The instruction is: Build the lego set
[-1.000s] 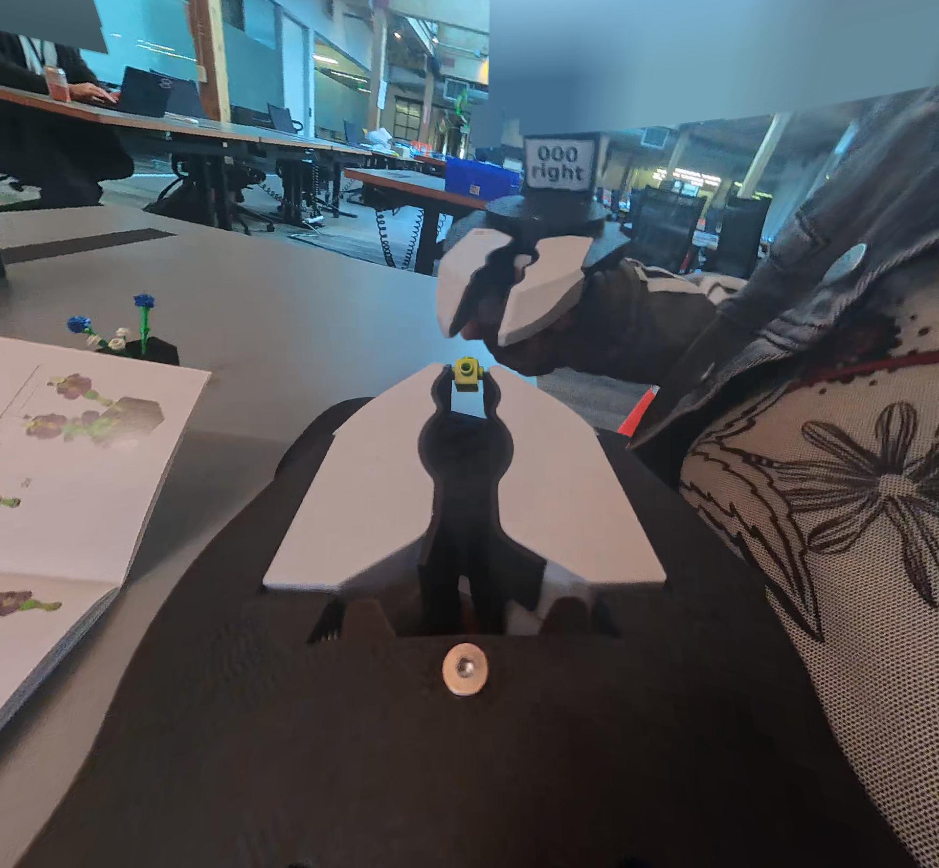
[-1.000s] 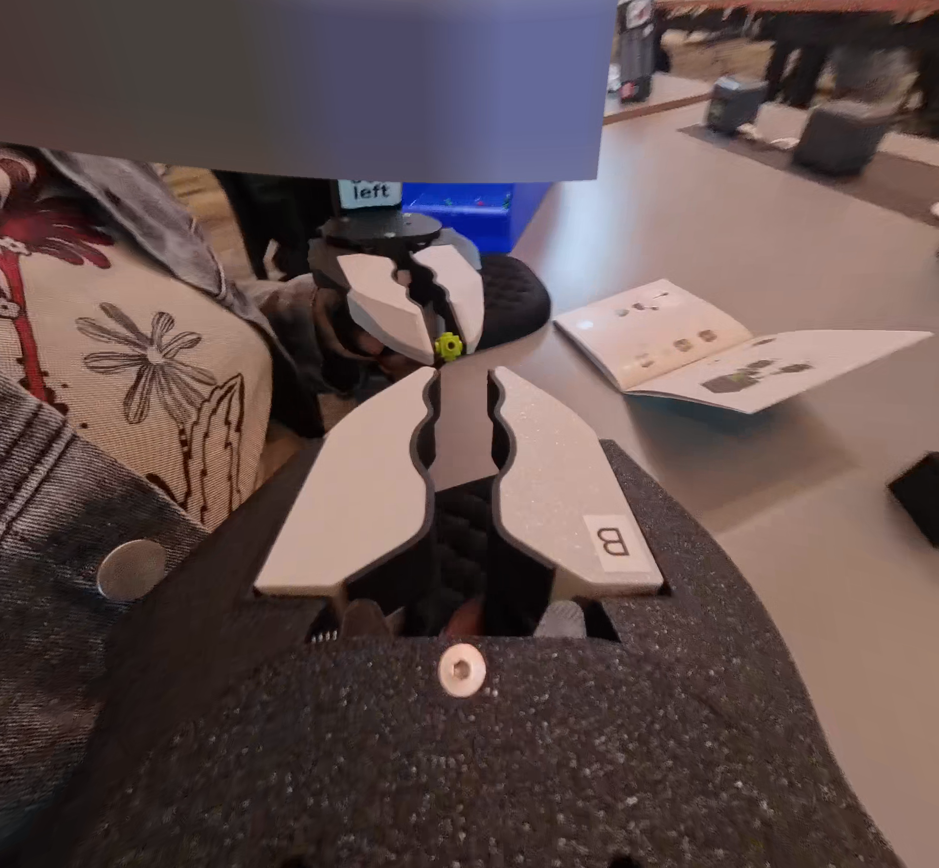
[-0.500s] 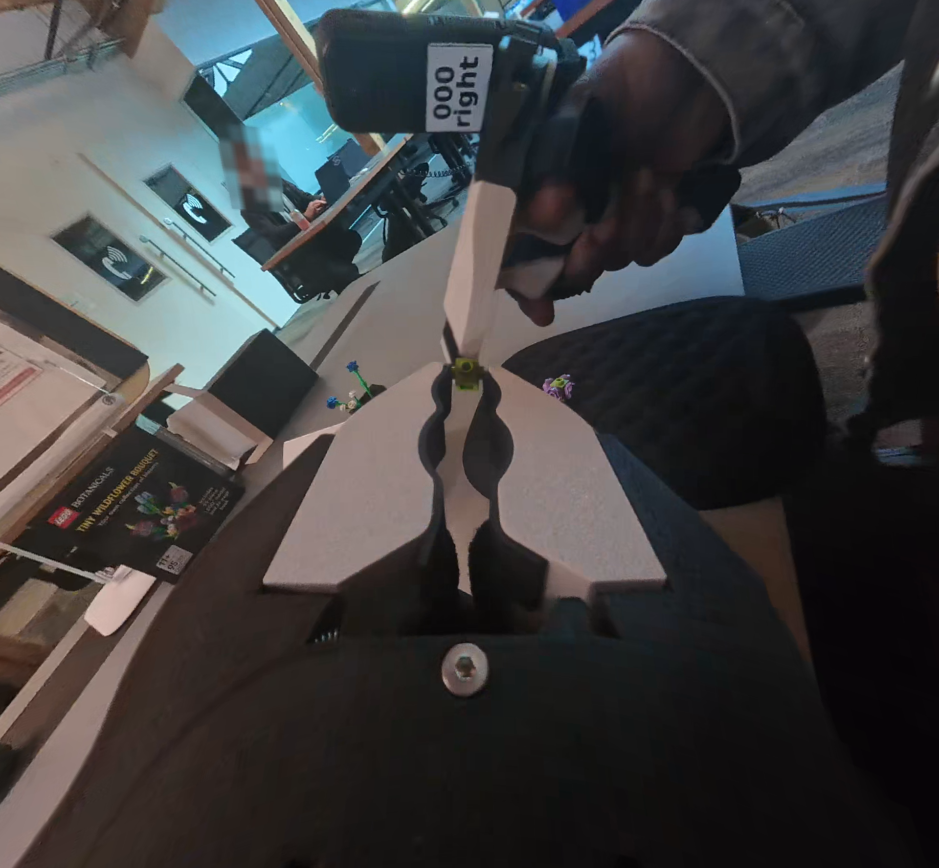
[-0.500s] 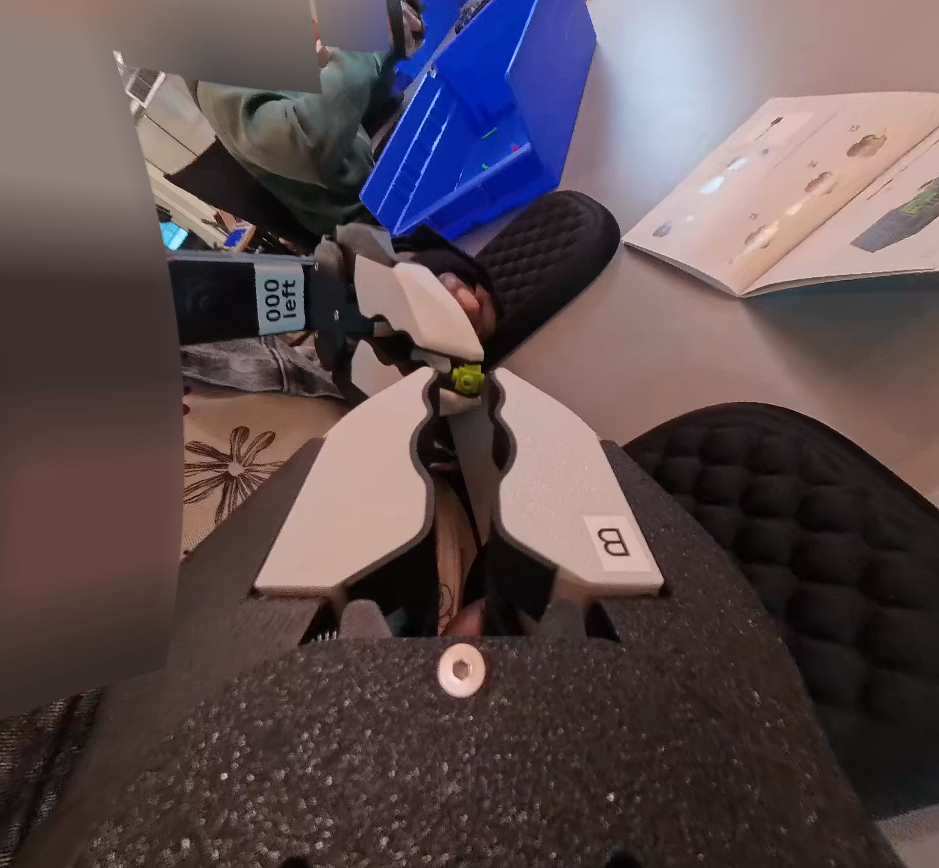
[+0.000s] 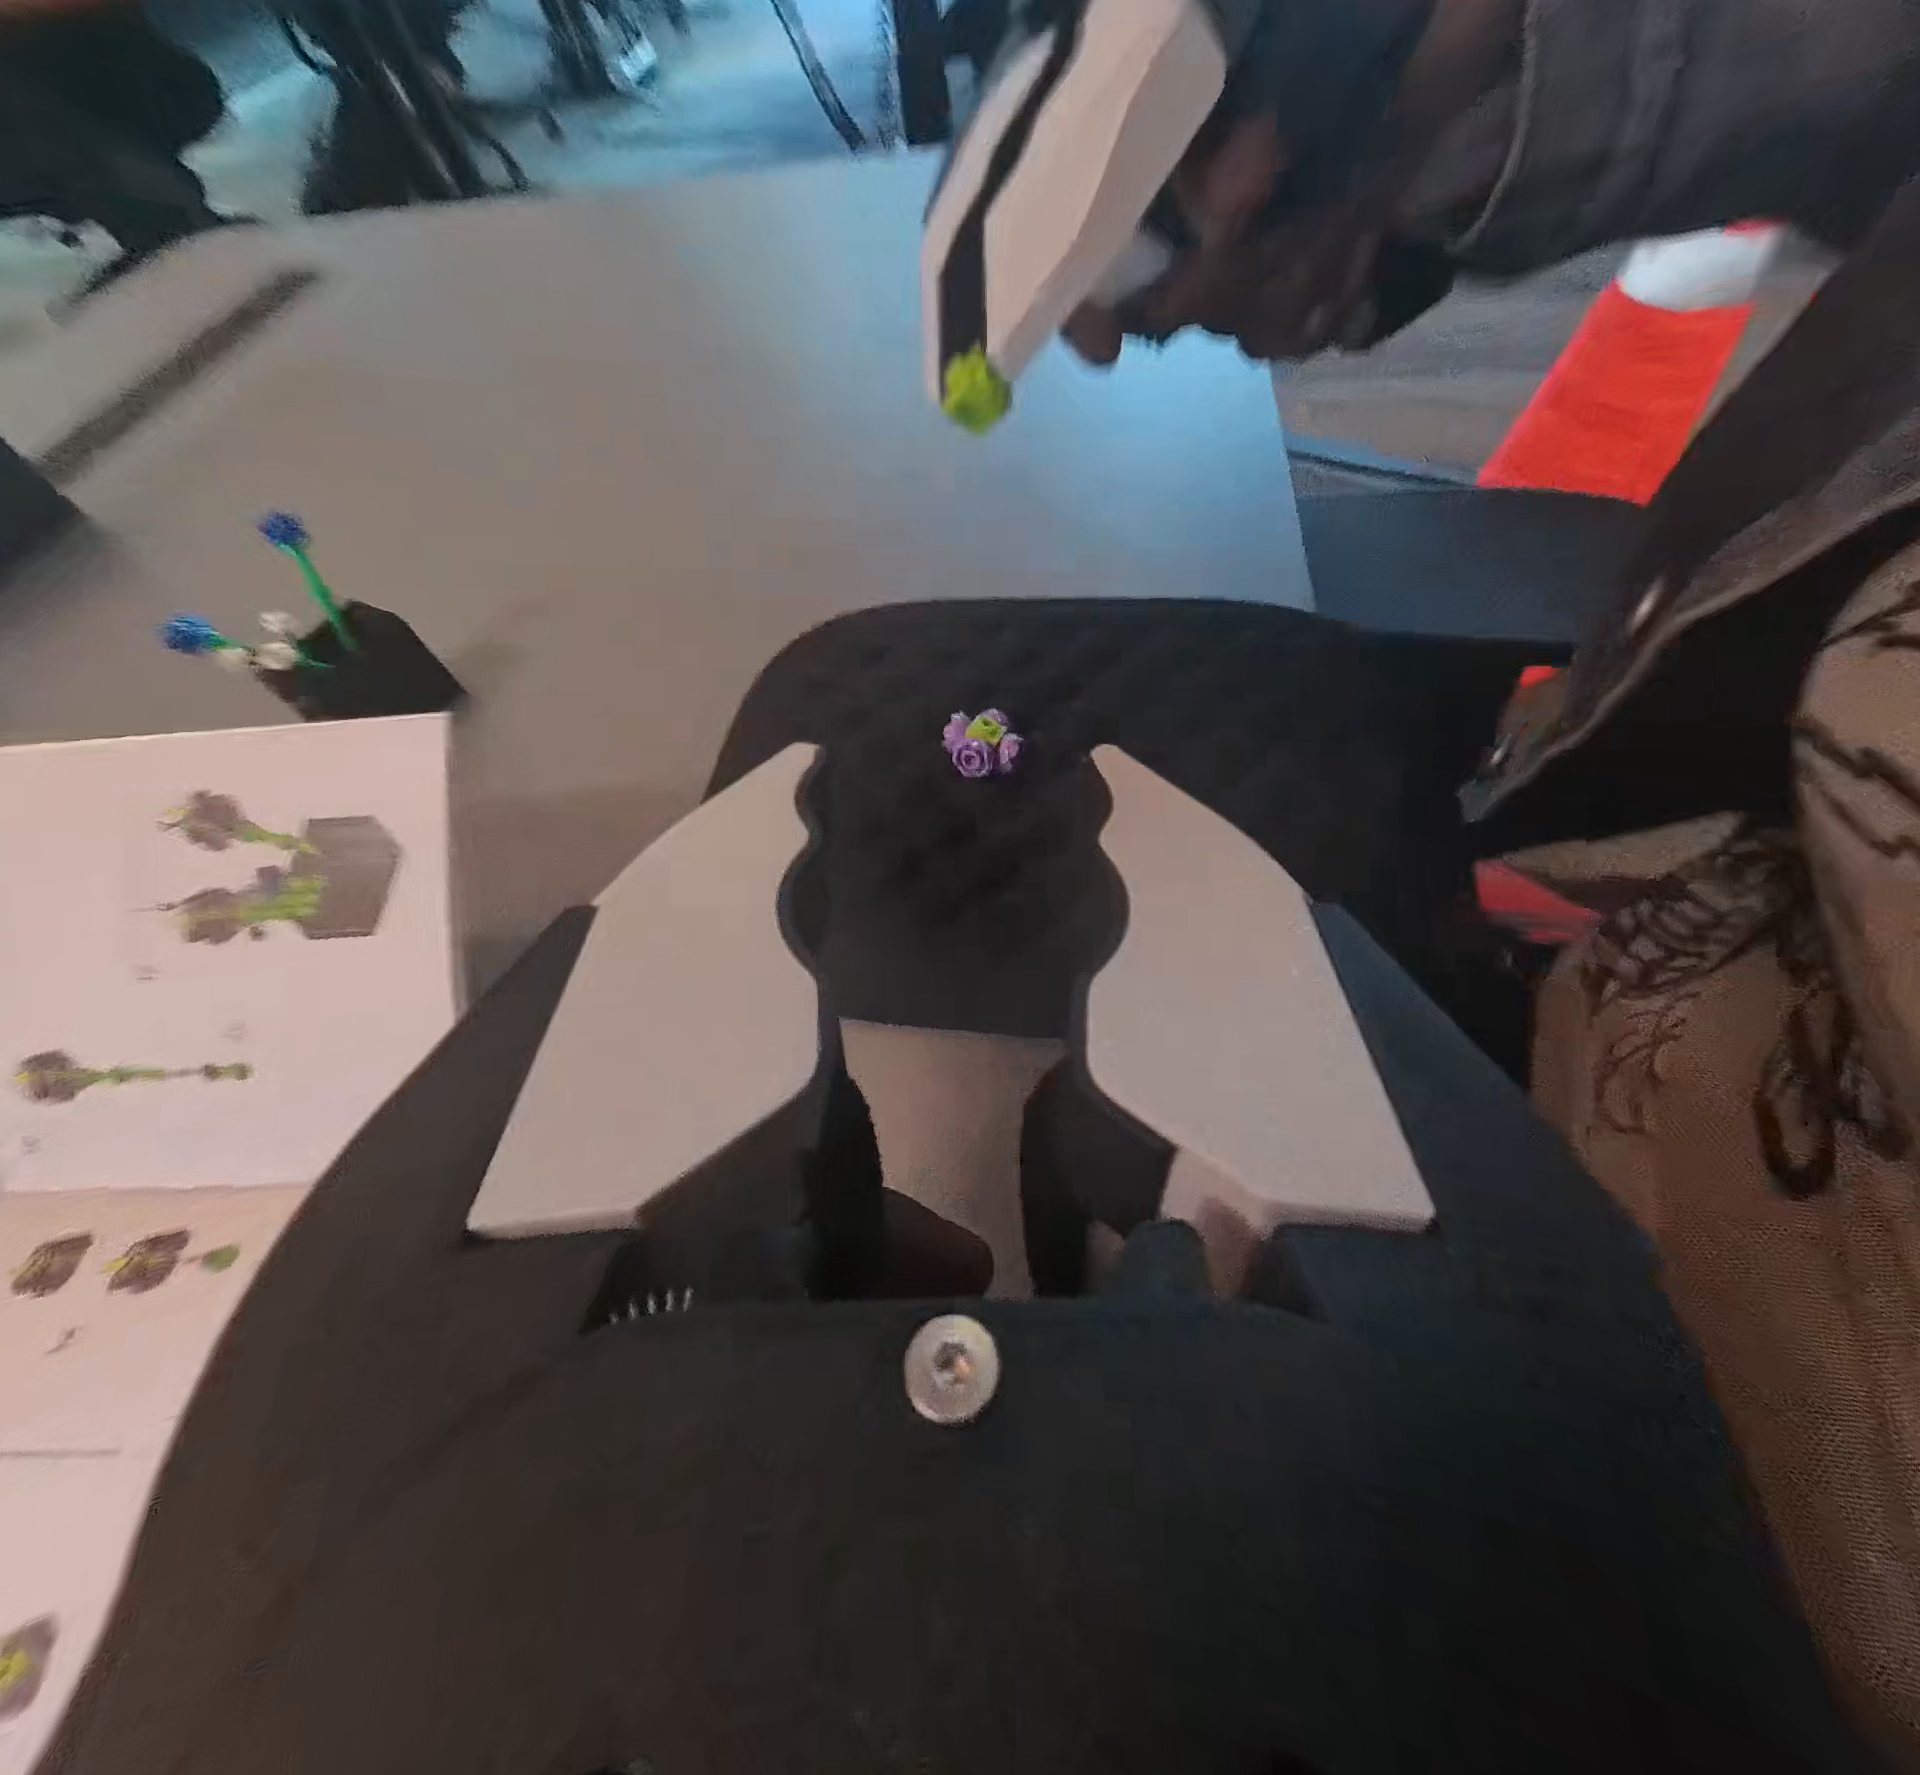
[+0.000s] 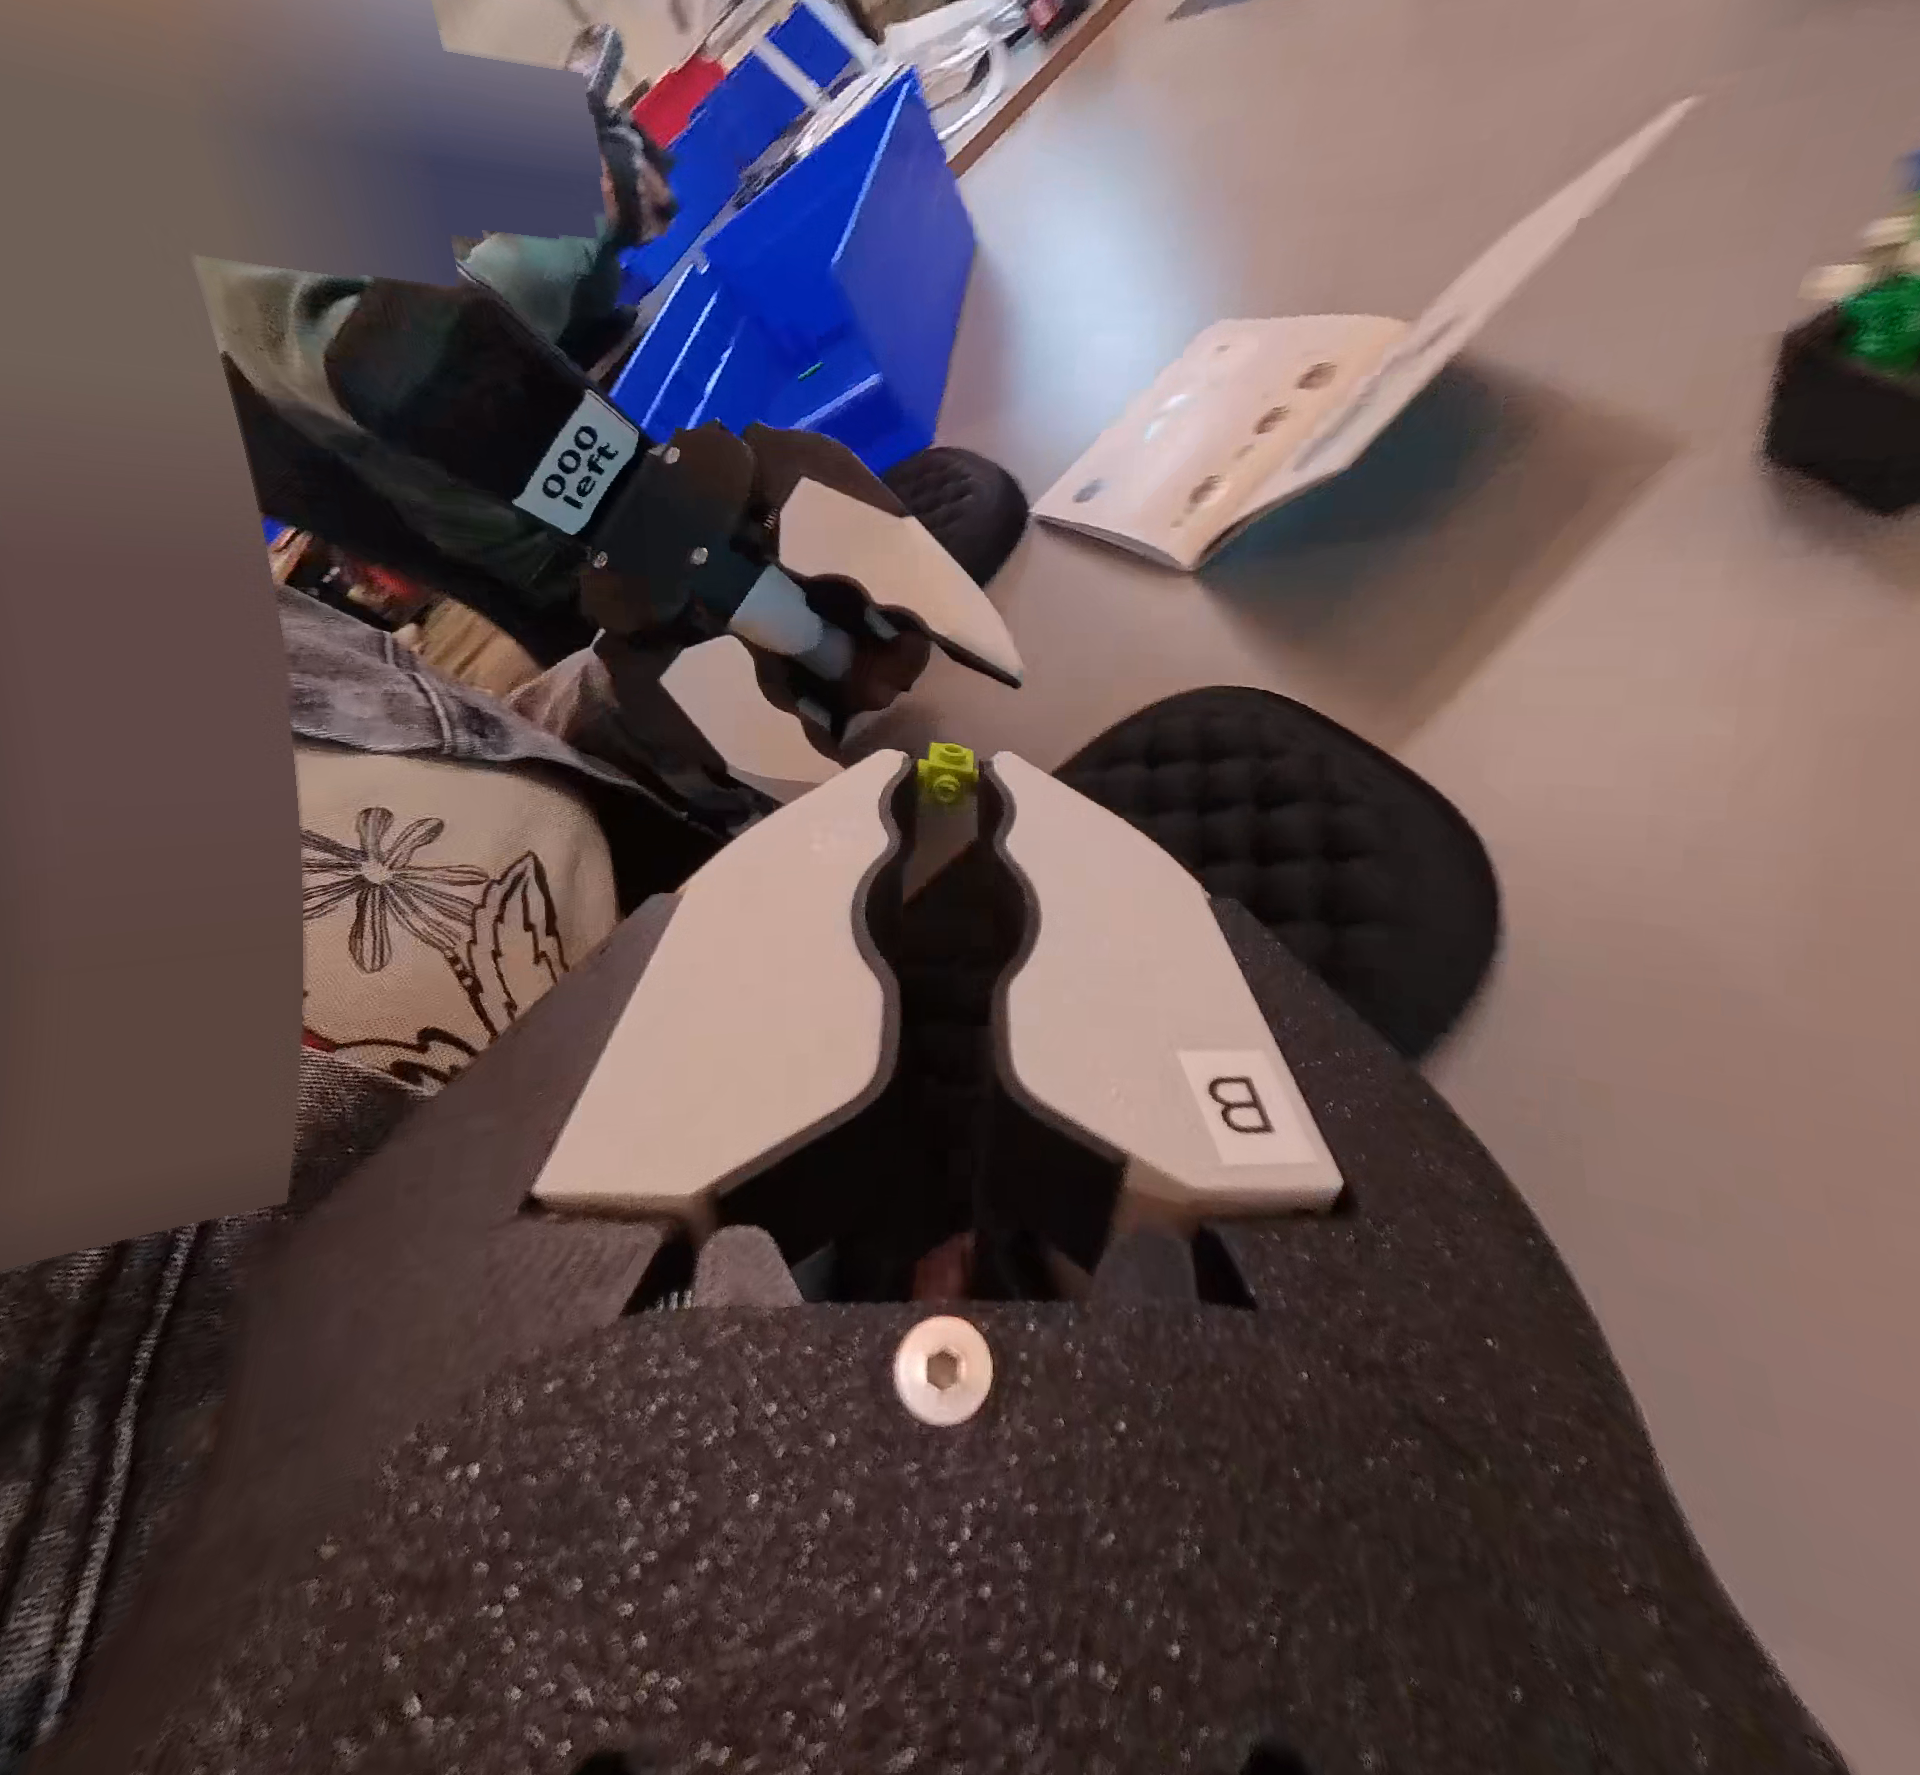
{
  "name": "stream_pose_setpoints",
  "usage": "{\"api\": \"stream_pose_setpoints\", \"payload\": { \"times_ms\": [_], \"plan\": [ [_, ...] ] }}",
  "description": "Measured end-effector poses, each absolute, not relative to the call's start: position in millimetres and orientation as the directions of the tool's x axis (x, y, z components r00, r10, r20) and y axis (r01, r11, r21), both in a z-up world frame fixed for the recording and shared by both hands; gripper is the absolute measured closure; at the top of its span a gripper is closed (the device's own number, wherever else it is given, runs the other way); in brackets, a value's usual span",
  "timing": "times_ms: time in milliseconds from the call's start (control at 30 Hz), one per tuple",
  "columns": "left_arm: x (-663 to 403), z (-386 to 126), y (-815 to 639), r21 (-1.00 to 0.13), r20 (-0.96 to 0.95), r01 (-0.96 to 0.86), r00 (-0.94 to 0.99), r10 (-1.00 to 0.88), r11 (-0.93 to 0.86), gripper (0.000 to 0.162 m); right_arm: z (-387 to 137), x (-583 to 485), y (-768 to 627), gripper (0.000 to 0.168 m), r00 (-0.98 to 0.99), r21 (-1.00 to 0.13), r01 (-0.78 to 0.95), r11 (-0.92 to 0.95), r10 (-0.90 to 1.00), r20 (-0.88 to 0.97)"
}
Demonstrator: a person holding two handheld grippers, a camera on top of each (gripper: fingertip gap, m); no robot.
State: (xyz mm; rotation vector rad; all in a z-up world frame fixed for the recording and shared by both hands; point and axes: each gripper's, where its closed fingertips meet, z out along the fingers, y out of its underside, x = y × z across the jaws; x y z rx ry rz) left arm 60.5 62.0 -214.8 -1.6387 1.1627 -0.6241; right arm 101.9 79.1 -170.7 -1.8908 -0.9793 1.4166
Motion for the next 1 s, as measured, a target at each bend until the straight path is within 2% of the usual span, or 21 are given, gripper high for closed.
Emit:
{"api": "stream_pose_setpoints", "payload": {
  "times_ms": [267,367,500,700,1000],
  "plan": [
    [90,-250,74,-0.827,-0.205,-0.562,0.282,-0.937,0.013,0.119,-170,133,87,0.158,0.198,-0.816,0.131,-0.563,0.822,-0.535],
    [90,-249,73,-0.832,-0.177,-0.554,0.229,-0.957,0.022,0.12,-172,136,87,0.158,0.178,-0.811,0.124,-0.571,0.817,-0.548],
    [86,-250,75,-0.815,-0.183,-0.576,0.145,-0.972,0.068,0.134,-175,137,86,0.158,0.149,-0.809,0.116,-0.576,0.816,-0.559],
    [91,-252,75,-0.798,-0.186,-0.59,0.055,-0.981,0.118,0.131,-177,141,87,0.158,0.138,-0.804,0.095,-0.586,0.808,-0.573],
    [92,-256,77,-0.813,-0.145,-0.576,0.052,-0.988,0.089,0.144,-182,142,83,0.158,0.125,-0.793,0.082,-0.603,0.796,-0.592]
  ]
}}
